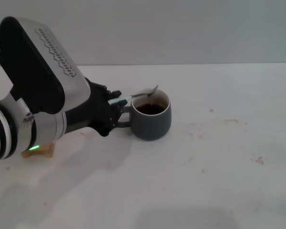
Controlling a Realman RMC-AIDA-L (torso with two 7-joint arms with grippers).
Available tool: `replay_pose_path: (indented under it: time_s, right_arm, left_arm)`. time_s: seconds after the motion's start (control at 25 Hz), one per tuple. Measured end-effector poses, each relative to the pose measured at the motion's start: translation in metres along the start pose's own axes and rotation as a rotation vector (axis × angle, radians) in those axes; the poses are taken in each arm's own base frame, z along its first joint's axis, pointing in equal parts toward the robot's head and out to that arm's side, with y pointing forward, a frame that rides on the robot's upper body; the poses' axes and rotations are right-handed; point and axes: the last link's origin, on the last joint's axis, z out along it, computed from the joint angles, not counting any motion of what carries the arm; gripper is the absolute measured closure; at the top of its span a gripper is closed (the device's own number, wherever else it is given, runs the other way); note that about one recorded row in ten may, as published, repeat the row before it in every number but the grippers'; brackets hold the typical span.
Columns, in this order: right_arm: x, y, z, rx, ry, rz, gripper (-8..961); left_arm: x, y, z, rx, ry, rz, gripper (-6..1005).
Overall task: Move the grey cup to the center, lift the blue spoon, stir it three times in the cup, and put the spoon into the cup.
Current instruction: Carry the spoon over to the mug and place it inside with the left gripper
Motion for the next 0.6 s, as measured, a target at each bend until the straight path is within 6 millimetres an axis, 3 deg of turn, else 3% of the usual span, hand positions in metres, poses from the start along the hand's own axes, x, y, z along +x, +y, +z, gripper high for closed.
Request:
replay_pose_path:
  time_s: [0.6]
  right_arm:
    - [0.0,-0.004,-0.008,0.006,-0.018,0.0,954]
  left_arm:
    - [-0.011,0.002,0.015,-0.049,-0.053,-0.005,810]
